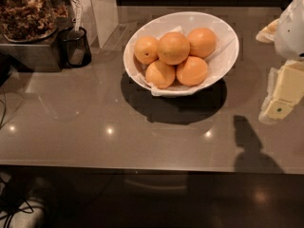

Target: Pick orange from white bowl

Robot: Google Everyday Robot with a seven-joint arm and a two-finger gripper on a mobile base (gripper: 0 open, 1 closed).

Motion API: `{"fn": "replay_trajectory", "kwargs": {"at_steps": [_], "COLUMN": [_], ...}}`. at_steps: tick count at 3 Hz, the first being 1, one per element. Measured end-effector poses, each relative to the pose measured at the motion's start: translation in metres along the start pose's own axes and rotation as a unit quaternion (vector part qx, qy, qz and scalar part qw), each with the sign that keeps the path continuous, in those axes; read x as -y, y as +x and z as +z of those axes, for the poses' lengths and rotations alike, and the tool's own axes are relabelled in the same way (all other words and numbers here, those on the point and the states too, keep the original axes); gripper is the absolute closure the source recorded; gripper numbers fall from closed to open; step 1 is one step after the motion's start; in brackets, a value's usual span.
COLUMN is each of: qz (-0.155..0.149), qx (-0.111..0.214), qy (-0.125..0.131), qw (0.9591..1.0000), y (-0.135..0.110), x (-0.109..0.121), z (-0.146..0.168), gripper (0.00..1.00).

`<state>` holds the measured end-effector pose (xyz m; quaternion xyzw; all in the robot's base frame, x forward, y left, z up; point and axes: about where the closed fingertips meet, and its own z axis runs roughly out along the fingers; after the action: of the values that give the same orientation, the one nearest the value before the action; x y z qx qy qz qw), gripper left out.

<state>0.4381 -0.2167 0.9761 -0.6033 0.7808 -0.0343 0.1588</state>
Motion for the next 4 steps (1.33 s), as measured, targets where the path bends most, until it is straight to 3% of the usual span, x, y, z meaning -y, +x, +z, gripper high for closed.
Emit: {"fn": "replay_trajectory", "kwargs": {"at_steps": [1,2,4], "qz": [0.000,-0.052,-0.168], "qx": [0.000,0.021,0.076], "qy": [0.000,0.011,0.008], "qw": [1.0000,0.9984,0.9828], "y": [0.000,-0.034,-0.129], "x": [0.000,0.017,0.038], "z": [0.000,-0.005,-0.011], "gripper": [0.00,0.00,0.00]}}
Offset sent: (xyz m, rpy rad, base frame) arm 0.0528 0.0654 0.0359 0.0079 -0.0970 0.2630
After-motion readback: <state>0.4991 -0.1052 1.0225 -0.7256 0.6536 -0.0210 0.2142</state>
